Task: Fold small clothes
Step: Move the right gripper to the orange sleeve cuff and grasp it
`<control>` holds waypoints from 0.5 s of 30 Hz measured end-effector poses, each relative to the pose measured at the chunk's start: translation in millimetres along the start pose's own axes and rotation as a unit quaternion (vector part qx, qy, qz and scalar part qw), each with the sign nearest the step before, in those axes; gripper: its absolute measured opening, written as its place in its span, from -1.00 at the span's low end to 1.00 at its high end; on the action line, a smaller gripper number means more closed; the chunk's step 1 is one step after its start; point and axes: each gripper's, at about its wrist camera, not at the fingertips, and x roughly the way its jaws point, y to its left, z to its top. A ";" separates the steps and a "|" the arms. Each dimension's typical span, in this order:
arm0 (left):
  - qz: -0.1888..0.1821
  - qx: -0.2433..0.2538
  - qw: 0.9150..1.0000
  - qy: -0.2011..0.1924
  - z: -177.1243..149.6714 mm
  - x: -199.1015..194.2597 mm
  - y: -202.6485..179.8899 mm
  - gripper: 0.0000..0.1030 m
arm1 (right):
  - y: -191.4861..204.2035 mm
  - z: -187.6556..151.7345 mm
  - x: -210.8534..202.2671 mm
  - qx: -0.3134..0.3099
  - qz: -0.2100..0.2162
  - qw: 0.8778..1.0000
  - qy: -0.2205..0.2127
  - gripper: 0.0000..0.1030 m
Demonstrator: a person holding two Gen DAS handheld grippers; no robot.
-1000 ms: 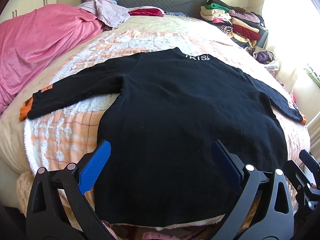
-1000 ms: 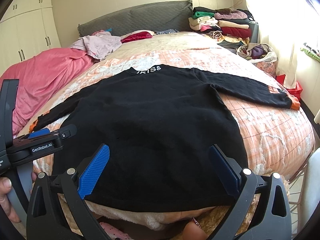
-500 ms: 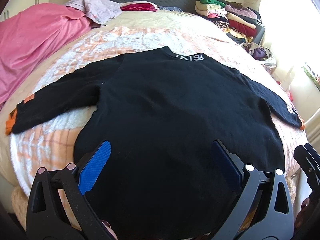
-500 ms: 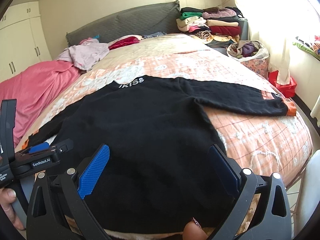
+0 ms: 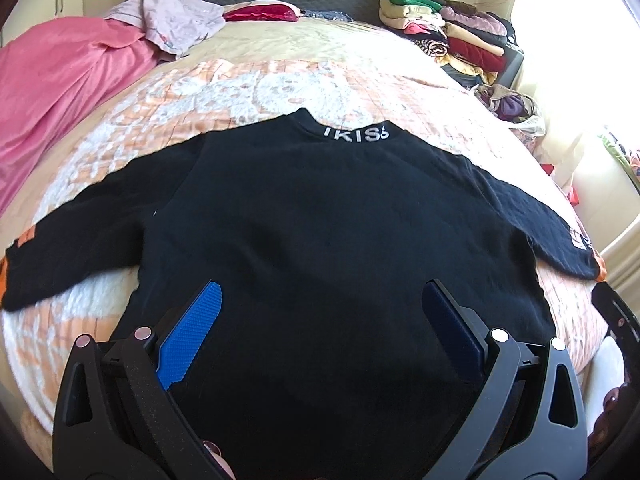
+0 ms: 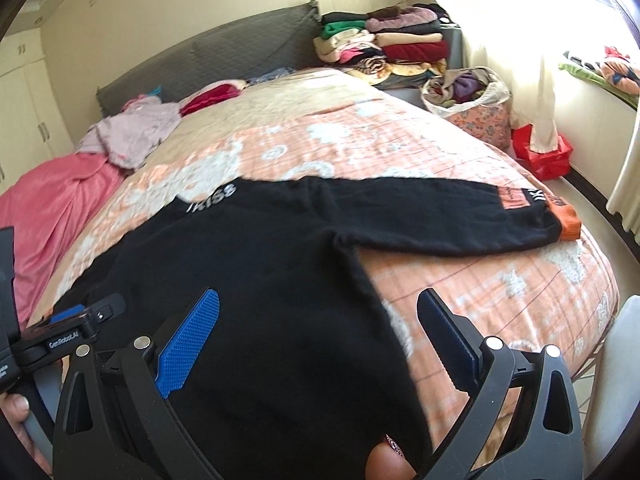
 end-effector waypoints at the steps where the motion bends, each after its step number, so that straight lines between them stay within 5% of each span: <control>1: -0.001 0.002 1.000 0.001 4.1 2.4 -2.2 0.84 | -2.5 2.8 0.9 0.004 -0.003 1.000 -0.001 0.92; 15: 0.000 0.019 1.000 0.017 43.0 35.4 -27.0 0.84 | -85.2 40.7 29.3 0.112 -0.064 0.992 -0.007 0.92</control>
